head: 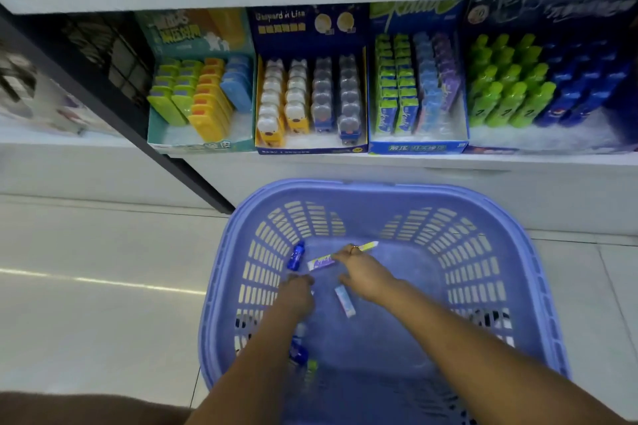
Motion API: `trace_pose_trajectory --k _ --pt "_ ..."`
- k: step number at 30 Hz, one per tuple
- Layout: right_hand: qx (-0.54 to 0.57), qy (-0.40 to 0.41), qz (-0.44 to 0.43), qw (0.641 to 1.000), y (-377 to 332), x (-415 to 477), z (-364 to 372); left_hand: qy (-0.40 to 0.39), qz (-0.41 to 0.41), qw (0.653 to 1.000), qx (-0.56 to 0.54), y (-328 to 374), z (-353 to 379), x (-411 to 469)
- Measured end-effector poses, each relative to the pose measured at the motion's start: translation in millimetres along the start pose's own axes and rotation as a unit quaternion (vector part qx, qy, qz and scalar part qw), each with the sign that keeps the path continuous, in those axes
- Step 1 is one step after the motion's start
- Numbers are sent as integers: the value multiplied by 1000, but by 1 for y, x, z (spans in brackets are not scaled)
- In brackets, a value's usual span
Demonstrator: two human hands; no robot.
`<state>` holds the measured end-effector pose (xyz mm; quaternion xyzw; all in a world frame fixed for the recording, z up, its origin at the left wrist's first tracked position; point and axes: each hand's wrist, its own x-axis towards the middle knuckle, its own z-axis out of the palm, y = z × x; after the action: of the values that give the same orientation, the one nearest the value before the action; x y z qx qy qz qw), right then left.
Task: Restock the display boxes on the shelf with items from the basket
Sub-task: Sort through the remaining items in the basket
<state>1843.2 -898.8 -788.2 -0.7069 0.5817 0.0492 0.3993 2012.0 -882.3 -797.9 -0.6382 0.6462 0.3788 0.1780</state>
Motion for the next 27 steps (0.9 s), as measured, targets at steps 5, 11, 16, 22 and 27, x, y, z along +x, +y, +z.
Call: trace_pose_trajectory --k 5,11,16,22,27 --pt "-27 -26 -13 999 1 28 28 84 -43 996 -10 -3 14 6" --pt "-90 11 7 996 -3 49 31 147 -70 986 -44 -12 26 13" --pt "-118 24 13 993 -3 48 29 123 -90 987 -53 -10 19 18" --pt "63 -11 33 997 -5 16 -25 86 -58 987 -124 13 -8 15" --pt "86 -3 48 995 -9 -25 -95 81 8 946 -315 45 -42 -3"
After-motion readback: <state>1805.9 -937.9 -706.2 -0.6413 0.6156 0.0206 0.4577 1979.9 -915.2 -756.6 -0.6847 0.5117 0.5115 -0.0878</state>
